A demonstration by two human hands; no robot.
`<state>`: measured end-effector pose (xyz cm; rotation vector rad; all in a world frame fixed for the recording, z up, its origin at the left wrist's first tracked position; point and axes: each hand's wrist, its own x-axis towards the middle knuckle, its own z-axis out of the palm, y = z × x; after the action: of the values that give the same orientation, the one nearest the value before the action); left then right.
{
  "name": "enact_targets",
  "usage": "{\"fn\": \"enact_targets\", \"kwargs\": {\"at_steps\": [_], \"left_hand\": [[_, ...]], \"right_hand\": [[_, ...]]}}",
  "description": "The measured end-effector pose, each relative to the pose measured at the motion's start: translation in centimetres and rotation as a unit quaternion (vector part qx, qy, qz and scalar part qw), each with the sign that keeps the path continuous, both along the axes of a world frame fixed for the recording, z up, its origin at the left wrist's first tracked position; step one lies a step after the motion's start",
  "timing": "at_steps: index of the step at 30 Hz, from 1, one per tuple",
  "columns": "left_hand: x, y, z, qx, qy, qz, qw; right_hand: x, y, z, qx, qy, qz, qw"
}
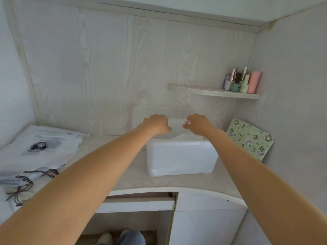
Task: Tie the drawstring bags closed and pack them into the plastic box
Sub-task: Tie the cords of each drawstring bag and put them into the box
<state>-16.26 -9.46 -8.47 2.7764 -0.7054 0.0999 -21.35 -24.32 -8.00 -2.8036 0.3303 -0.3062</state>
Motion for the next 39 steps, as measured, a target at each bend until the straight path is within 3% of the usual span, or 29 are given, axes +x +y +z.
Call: {"fn": "enact_targets", "kwargs": {"at_steps": [5,10,19,24,31,35,39], "left_hand": [[-0.2,4.8,1.9,-0.265,-0.063,0.004,0.962],[-0.1,12.5,2.0,-0.375,-0.104,0.081,0.918],[3.0,27.6,-2.9,-0.3,-0.053,0.201,0.931],[5.0,34.4,-7.1,-0.215,0.018,0.261,0.941],[6.3,37.5,-10.5,-0.182,0.095,0.202,0.958],[7.0,38.4,-11.8,-0.193,0.112,0.194,0.955],[7.6,38.9,-13.4,-0.268,0.114,0.181,0.939]], "right_hand": [[-0.3,4.2,0.4,0.047,-0.157,0.051,0.985],[0.8,12.7,0.8,0.076,-0.209,0.139,0.965],[5.5,28.5,-4.1,0.084,-0.103,0.245,0.96],[7.9,35.0,-8.4,0.114,-0.016,0.275,0.955],[9.2,39.1,-12.0,0.22,0.117,0.311,0.917],[9.7,39.5,-13.3,0.14,0.067,0.305,0.939],[10.2,39.5,-14.3,0.074,0.034,0.289,0.954]]}}
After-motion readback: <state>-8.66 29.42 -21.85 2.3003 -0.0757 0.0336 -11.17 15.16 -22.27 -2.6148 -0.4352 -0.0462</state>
